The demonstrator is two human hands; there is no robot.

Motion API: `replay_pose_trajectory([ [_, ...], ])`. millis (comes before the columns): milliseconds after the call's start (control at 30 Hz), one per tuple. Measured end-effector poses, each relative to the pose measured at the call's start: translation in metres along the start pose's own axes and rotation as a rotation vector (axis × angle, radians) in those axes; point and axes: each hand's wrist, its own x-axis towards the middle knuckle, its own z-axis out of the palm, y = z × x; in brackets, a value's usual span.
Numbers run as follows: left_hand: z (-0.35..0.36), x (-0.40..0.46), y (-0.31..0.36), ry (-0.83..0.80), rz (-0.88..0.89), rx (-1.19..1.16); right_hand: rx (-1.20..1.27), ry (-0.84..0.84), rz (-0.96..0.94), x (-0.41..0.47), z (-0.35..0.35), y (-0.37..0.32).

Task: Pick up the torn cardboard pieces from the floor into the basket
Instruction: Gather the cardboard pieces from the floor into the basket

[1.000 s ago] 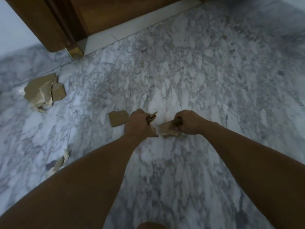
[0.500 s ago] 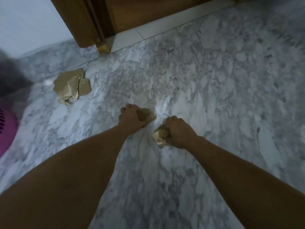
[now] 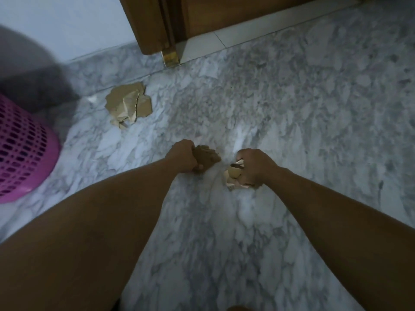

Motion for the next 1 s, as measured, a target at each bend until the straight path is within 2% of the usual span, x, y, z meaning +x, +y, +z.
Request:
replay_pose_trajectory([
  [267, -0.034, -0.064, -0.089, 0.000, -0.268, 0.120, 0.003, 0.003, -0.123, 0.003, 0.005, -0.079],
  [400, -0.029, -0.098, -0.128, -0.021, -0.359, 0.015, 0.004, -0.031, -0.169, 0.001, 0.016, -0.124],
  [500, -0.015, -0.114, -0.138, 0.003, -0.333, -0.051, -0.021, -0.032, -0.207, 0.003, 0.021, -0.145],
  [767, 0.016, -0.118, -0.132, 0.225, -0.200, -0.233, -0.040, -0.021, -0.228, 0.013, 0.030, -0.149],
  [900, 0.013, -0.117, -0.130, 0.212, -0.233, -0.435, -0.029, -0.032, -0.189, 0.015, 0.032, -0.137],
  [1000, 0.009, -0.111, -0.130, 0.180, -0.275, -0.450, -0.017, -0.018, -0.174, 0.020, 0.032, -0.134],
])
